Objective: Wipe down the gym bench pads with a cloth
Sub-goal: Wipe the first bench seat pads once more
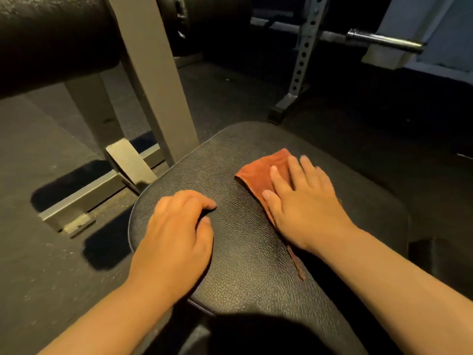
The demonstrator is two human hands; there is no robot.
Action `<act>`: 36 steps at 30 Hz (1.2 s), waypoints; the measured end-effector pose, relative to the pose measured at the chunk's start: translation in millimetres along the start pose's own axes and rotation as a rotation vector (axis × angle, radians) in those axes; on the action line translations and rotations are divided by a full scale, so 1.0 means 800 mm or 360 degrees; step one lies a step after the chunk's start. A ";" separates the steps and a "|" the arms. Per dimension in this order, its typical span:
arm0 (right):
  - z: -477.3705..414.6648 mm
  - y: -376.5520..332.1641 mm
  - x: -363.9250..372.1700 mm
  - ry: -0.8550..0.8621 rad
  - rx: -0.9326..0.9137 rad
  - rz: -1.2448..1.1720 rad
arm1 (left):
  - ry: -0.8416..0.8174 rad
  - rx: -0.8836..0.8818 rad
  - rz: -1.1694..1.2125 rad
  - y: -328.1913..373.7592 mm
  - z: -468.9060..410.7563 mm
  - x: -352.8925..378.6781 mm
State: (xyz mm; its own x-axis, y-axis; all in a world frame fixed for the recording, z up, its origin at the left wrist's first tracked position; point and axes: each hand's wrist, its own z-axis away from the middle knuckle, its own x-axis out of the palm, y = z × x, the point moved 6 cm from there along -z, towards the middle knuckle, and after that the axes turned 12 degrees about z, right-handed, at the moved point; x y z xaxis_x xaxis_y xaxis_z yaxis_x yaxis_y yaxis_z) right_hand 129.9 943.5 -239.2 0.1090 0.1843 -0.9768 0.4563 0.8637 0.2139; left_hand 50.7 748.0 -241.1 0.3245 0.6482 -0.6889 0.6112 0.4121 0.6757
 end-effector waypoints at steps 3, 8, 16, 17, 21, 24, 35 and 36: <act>0.014 -0.047 -0.004 0.0001 -0.0304 -0.0287 | 0.0061 -0.0046 -0.0036 0.004 0.001 0.000; 0.059 -0.022 0.006 -0.0006 -0.0489 -0.0270 | 0.0066 0.0084 -0.0158 0.007 0.009 0.000; 0.092 -0.059 -0.003 0.0004 -0.0462 -0.0375 | 0.0043 0.0146 -0.0379 0.014 0.004 0.011; 0.105 -0.057 -0.005 -0.0031 -0.0547 -0.0424 | 0.0069 0.0160 -0.0368 0.014 0.002 0.011; 0.051 0.056 0.027 -0.0036 -0.0093 -0.0261 | 0.0074 0.0273 -0.0326 0.020 -0.002 0.014; 0.024 0.047 0.025 -0.0097 0.0157 -0.0148 | -0.0008 0.0218 -0.0245 0.019 -0.012 0.025; -0.032 0.019 0.013 -0.0106 -0.0128 -0.0227 | -0.0164 0.0142 -0.0463 0.027 -0.048 0.050; -0.024 -0.013 0.010 -0.0061 -0.0313 -0.0259 | -0.0131 0.0133 -0.0510 0.024 -0.047 0.049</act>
State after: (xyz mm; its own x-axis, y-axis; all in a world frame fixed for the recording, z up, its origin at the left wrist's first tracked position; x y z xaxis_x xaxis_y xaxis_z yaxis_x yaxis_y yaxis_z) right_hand 109.3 945.1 -249.2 0.0834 0.0204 -0.9963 0.2903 0.9559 0.0439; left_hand 48.5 805.6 -245.4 0.1611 0.4389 -0.8840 0.7476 0.5304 0.3996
